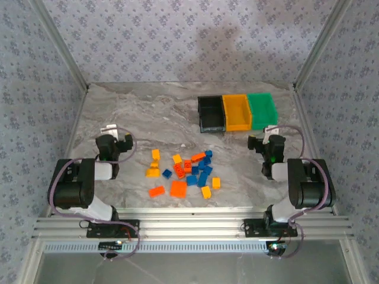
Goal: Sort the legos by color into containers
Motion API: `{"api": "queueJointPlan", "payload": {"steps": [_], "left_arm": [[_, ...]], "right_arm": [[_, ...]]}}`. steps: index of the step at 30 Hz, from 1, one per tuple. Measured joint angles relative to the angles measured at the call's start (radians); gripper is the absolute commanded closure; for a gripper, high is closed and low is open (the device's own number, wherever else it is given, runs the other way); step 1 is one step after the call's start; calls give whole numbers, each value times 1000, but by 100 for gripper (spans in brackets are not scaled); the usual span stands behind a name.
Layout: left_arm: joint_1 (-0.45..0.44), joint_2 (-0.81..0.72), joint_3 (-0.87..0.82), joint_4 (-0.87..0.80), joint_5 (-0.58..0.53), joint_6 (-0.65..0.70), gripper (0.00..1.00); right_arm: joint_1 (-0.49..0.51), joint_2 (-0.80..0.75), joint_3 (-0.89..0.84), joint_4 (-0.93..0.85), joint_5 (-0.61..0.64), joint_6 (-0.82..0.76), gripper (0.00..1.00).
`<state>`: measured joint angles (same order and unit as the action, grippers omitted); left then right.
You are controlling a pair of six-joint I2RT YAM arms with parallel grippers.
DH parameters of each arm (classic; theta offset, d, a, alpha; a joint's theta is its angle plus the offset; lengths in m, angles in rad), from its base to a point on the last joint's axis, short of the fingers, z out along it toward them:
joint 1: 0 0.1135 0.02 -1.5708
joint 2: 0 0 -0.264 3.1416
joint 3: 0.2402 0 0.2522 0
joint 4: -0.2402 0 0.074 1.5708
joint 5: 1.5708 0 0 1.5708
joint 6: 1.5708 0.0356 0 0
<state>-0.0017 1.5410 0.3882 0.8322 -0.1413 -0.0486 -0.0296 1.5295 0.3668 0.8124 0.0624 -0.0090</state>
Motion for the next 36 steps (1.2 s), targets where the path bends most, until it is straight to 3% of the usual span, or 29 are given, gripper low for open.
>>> {"api": "queueJointPlan", "payload": {"steps": [32,36], "left_arm": [[2,0,0,-1,22,0,0],[2,-31,41,-123,26,4,0]], "right_arm": [[-27,0,0,0,-41,1,0],[-17,-45,14,-78,0,12,0]]}}
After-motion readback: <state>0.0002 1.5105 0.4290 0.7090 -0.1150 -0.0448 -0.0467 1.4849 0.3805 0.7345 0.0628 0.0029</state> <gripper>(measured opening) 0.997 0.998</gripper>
